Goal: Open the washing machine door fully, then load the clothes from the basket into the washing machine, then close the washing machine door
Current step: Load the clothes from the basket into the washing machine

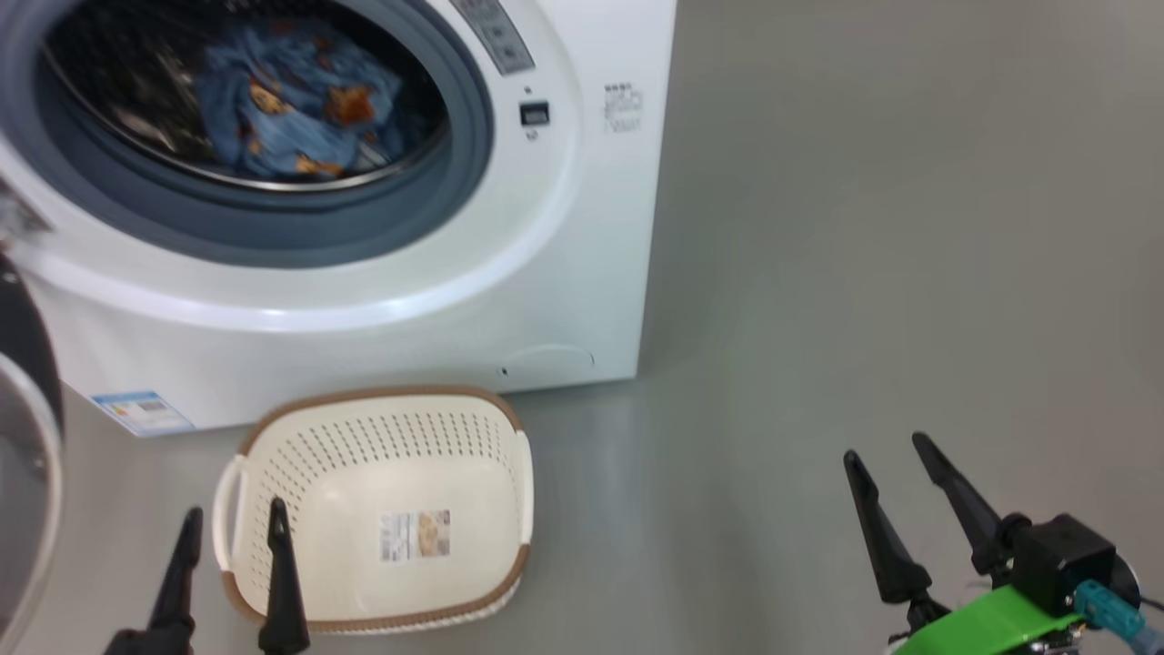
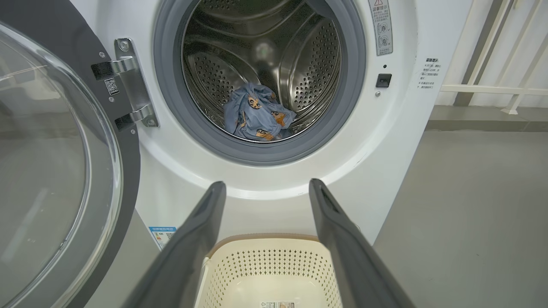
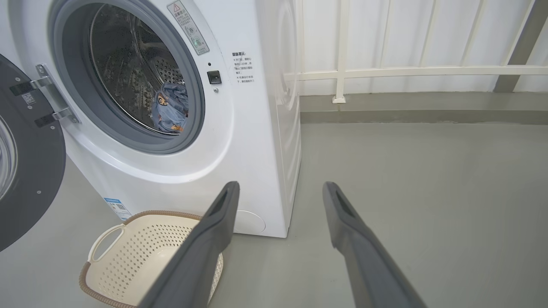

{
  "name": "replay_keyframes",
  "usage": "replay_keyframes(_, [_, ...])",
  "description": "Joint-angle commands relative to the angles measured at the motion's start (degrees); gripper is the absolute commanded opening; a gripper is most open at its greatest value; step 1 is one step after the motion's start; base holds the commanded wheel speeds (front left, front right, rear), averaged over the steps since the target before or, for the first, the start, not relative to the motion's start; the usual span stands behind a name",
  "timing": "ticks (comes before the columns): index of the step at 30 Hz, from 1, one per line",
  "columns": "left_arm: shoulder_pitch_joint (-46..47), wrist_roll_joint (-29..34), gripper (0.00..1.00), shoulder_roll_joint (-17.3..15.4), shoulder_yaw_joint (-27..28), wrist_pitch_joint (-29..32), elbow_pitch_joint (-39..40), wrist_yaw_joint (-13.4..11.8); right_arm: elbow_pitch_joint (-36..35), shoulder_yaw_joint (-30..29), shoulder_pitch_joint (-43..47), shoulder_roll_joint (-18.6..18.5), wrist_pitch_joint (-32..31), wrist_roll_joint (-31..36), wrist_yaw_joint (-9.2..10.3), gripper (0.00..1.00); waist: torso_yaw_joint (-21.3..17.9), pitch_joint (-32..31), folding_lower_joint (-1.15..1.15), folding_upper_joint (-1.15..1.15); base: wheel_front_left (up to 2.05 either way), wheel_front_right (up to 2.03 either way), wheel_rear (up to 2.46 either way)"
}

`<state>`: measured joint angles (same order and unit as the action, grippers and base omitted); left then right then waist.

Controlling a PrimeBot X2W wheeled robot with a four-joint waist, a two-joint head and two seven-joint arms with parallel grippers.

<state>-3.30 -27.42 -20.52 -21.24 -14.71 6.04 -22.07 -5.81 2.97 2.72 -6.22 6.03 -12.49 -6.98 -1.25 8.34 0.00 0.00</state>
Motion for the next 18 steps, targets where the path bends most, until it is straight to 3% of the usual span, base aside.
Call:
replay_keyframes(1, [0.3,-0.1,1.00,-0.7,1.7,-0.3,0.5,0.4,-1.9,1.1,0.7,-0.2,-0.3,0.8,-0.51,1.00,1.7,-4.1,0.00,0.00,0.00,0.00,0.00])
replay_keyframes(7, [-1.6,-0.2,1.00,-0.7,1.1,-0.3,-0.3,1.1,-2.5,1.1,3.4,0.3,-1.4,1.2,-0.51,1.00,2.0,-8.0,0.00,0.00,0.00,0.00,0.00])
replay_keyframes(18, [-2.6,-0.4,1.00,-1.7,1.0,0.1,-0.2,1.1,-4.3,0.3,6.2,0.9,-2.5,1.8,-0.51,1.00,2.4,-9.8,0.00,0.00,0.00,0.00,0.00])
